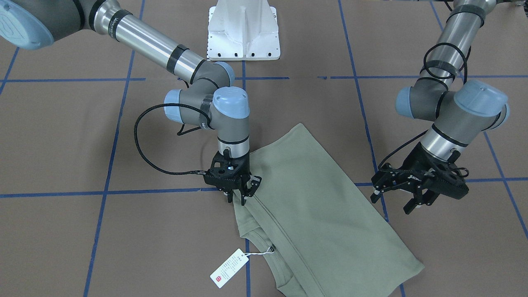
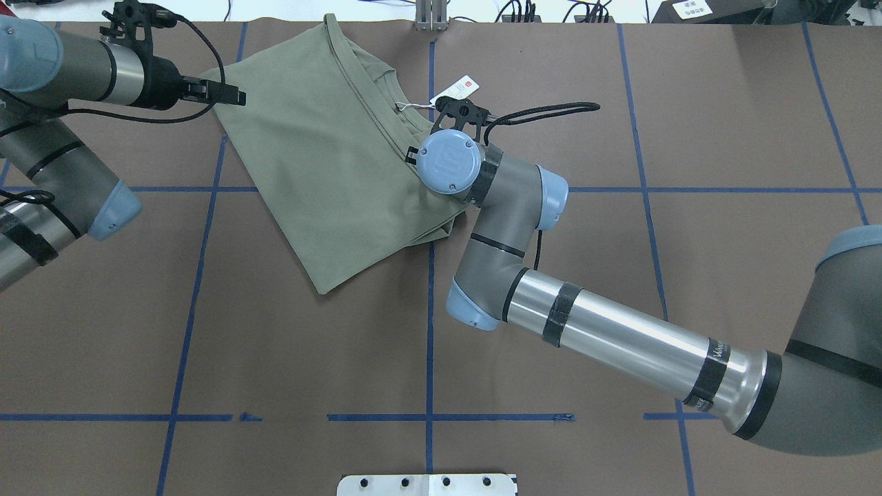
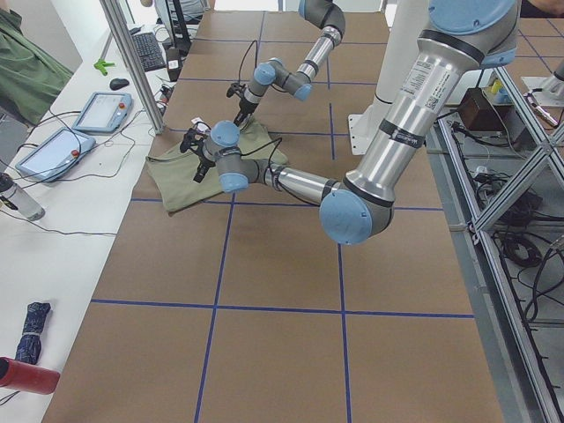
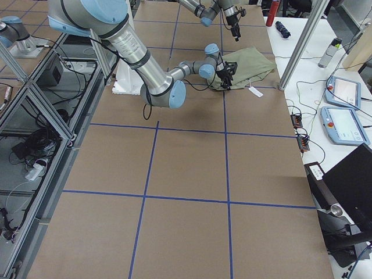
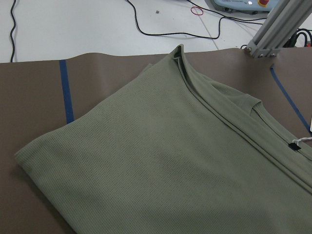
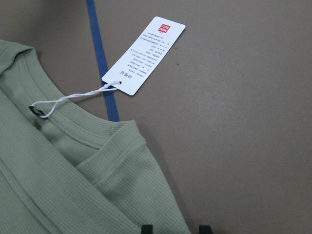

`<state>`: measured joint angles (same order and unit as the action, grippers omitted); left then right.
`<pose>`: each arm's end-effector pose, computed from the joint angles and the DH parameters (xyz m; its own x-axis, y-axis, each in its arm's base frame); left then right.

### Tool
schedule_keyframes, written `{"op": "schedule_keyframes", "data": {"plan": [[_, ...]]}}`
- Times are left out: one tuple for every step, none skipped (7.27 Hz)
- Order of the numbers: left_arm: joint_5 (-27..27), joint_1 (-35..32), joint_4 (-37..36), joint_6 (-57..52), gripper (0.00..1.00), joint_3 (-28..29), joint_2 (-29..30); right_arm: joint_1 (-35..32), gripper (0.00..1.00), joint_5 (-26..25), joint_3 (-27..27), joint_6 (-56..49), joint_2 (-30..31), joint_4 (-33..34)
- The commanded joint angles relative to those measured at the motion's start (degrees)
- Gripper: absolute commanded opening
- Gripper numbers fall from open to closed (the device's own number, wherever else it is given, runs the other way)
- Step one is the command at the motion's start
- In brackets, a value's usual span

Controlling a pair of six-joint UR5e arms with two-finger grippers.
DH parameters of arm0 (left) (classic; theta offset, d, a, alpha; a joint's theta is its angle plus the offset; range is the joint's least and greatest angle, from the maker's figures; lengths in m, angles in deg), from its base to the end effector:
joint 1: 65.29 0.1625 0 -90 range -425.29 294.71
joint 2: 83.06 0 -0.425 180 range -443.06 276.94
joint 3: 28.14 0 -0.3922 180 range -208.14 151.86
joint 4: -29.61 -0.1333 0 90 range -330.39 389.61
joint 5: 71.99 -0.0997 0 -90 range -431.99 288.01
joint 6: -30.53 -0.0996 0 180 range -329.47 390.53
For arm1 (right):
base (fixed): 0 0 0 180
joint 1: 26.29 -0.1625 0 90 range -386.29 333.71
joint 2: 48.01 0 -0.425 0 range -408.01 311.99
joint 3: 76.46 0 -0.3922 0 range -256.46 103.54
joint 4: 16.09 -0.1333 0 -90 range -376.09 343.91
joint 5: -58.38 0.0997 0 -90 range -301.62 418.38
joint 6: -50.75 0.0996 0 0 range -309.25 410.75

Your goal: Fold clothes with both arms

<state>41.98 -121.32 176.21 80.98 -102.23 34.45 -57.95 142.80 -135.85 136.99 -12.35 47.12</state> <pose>0.3153 -0.6341 0.4018 0.5083 0.2868 -0.8120 0.2897 0.8310 0.4749 -0.6436 -0.5648 0.2385 0.5785 0.2800 0.7661 -0.5495 0.8279 0.1123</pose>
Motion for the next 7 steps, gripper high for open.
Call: {"op": "schedule_keyframes", "data": {"plan": [[-0.1,0.0,0.0,0.0,1.0,0.0,0.0,0.0,0.0,0.0,0.0,-0.4,-0.1,0.1],[-0.1,0.0,0.0,0.0,1.0,0.0,0.0,-0.5,0.0,0.6,-0.8,-2.1,-0.7,0.3],[-0.1,0.0,0.0,0.0,1.0,-0.1,0.0,-0.6,0.0,1.9,-2.8,-2.9,-0.5,2.0],[-0.1,0.0,0.0,0.0,1.0,-0.1,0.0,-0.6,0.0,2.7,-9.1,-2.9,2.4,5.9],[-0.1,0.0,0.0,0.1,1.0,-0.2,0.0,0.5,0.0,2.6,-17.6,-2.6,8.3,7.9],[0.0,0.0,0.0,0.1,1.0,-0.2,0.0,2.5,0.0,1.7,-24.8,-2.3,14.2,8.3],[0.0,0.0,0.0,0.1,1.0,-0.3,0.0,5.7,0.0,-1.1,-31.8,-2.1,18.6,11.2]]}}
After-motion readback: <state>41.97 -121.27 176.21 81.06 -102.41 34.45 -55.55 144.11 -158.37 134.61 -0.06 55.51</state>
